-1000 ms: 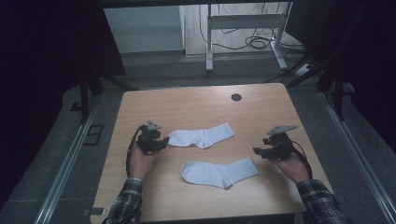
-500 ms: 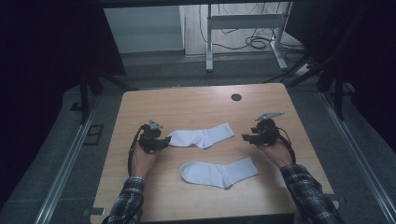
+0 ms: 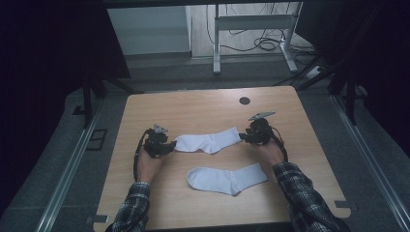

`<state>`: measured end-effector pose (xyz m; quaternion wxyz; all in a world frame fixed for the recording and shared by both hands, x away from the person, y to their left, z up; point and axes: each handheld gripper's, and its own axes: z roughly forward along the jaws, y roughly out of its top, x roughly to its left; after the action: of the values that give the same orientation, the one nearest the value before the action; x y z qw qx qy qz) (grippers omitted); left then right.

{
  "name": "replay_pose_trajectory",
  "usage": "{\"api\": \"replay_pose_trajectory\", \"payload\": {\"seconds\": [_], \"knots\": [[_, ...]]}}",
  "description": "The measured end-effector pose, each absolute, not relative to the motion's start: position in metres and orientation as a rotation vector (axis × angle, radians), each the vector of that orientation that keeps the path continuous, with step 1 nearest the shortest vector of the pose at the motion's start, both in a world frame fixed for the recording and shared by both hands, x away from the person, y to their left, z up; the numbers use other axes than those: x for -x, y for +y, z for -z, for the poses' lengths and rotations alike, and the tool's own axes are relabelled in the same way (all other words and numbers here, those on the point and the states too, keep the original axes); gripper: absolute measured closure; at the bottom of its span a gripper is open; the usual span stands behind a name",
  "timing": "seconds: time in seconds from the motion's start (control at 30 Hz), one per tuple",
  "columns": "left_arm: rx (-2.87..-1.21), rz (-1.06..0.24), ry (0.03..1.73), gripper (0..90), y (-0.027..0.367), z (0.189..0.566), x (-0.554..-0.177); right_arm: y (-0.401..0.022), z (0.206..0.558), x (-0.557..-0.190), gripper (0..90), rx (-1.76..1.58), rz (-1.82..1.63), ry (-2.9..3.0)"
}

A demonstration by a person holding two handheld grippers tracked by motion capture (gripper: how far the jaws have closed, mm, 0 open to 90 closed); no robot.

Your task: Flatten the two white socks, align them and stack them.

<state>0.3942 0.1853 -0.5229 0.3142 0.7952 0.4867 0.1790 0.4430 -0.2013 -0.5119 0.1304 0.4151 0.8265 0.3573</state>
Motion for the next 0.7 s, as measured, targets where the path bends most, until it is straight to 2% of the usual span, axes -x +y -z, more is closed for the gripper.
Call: {"api": "replay_pose_trajectory", "payload": {"seconds": [0.23, 0.33, 0.4, 0.43, 0.53, 0.63, 0.7], "knots": [[-2.138, -0.473, 1.309, 53.3, 0.185, 0.53, -0.397, -0.189, 0.521, -0.451, 55.8, -1.204, -1.02, 2.415], [-2.146, -0.477, 1.309, 53.7, 0.184, 0.532, -0.398, -0.182, 0.528, -0.452, 58.6, -1.182, -0.946, 2.443], [-2.149, -0.476, 1.304, 54.8, 0.183, 0.532, -0.398, -0.181, 0.529, -0.451, 64.8, -1.174, -0.954, 2.454], [-2.149, -0.466, 1.301, 56.6, 0.183, 0.532, -0.398, -0.18, 0.529, -0.451, 68.9, -1.173, -0.958, 2.464], [-2.139, -0.407, 1.298, 70.5, 0.182, 0.531, -0.398, -0.178, 0.527, -0.449, 79.4, -1.152, -0.94, 2.489], [-2.15, -0.392, 1.289, 84.0, 0.178, 0.53, -0.397, -0.173, 0.527, -0.443, 81.0, -1.078, -0.901, 2.482], [-2.157, -0.393, 1.284, 85.7, 0.177, 0.528, -0.397, -0.173, 0.526, -0.441, 81.0, -1.059, -0.9, 2.486]]}}
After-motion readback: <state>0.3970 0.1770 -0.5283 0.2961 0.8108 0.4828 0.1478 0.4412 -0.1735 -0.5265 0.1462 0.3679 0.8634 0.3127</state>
